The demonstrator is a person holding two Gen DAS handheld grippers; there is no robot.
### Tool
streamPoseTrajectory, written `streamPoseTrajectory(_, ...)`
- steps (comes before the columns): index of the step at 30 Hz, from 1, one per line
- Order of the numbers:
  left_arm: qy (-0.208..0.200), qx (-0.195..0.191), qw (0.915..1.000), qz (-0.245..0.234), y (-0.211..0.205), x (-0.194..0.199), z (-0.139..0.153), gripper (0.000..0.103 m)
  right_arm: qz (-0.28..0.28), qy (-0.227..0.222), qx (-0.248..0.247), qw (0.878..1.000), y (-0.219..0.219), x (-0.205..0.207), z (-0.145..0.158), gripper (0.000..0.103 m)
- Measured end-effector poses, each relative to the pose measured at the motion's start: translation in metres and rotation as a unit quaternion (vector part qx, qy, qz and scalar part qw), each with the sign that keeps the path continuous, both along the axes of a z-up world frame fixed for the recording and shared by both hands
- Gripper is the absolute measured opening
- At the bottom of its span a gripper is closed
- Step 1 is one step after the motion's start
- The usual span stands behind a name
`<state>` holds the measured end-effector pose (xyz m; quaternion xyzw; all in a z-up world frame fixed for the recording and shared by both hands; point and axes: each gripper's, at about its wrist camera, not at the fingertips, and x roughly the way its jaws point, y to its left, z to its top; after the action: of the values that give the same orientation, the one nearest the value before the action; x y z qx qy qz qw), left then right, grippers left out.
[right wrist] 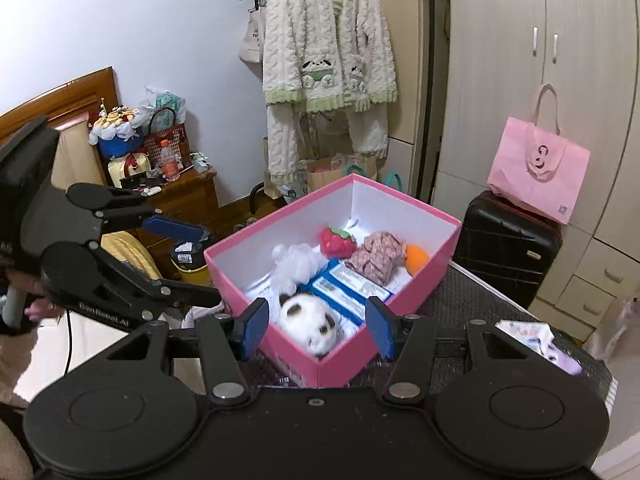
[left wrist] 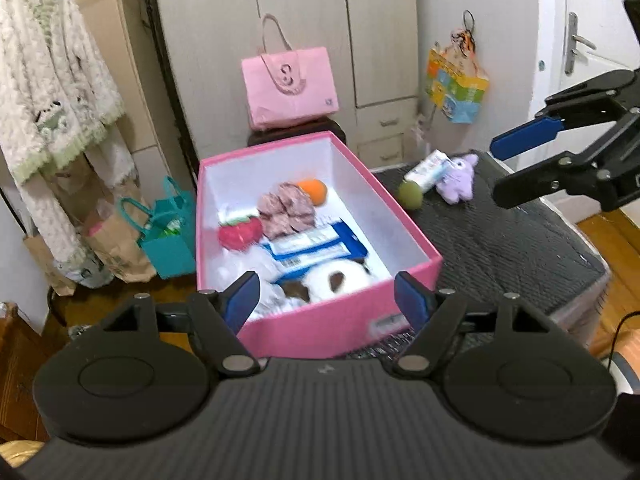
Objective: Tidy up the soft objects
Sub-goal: 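Move both tools back toward the remaining items on the table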
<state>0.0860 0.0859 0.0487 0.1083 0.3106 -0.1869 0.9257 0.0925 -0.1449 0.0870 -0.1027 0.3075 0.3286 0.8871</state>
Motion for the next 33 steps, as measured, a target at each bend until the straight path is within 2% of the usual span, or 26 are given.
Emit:
streamPoseTrajectory(7, 0.008, 0.0, 0.9994, -0.034, -0.022, -0.015, -0.005, 0.074, -0.018, -0.009, 0.002, 1.0, -0.032, -0.034, -0.016, 0.059)
streamPoseTrajectory(12, 0.017, -0.004, 0.9959, -0.089, -0.05, -0.024, -0.008, 0.077, -0.044, 0.0, -0.006, 0.999, -0.058, -0.046, -0.031, 0.059)
streamPoseTrajectory(15, 0.034, -0.003, 0.9928, -0.115, -0.069, -0.02, -0.014, 0.077, -0.062, 0.008, -0.014, 0.998, -0.071, -0.049, -0.042, 0.059)
streamPoseTrajectory(19, 0.06, -0.021, 0.9886, -0.137, -0.092, -0.009, -0.021, 0.077, -0.078, 0.021, -0.006, 0.997, -0.089, -0.045, -0.057, 0.059)
streamPoseTrajectory(24, 0.061, -0.043, 0.9846, -0.158, -0.127, 0.009, -0.028, 0.077, -0.093, 0.023, -0.002, 0.995, -0.112, -0.03, -0.075, 0.059)
streamPoseTrajectory(29, 0.055, -0.057, 0.9851, -0.152, -0.152, 0.03, -0.041, 0.077, -0.104, 0.029, 0.007, 0.994, -0.134, -0.006, -0.091, 0.059)
streamPoseTrajectory(33, 0.049, -0.071, 0.989, -0.12, -0.169, 0.054, -0.055, 0.077, -0.119, 0.029, 0.01, 0.992, -0.151, 0.019, -0.106, 0.059)
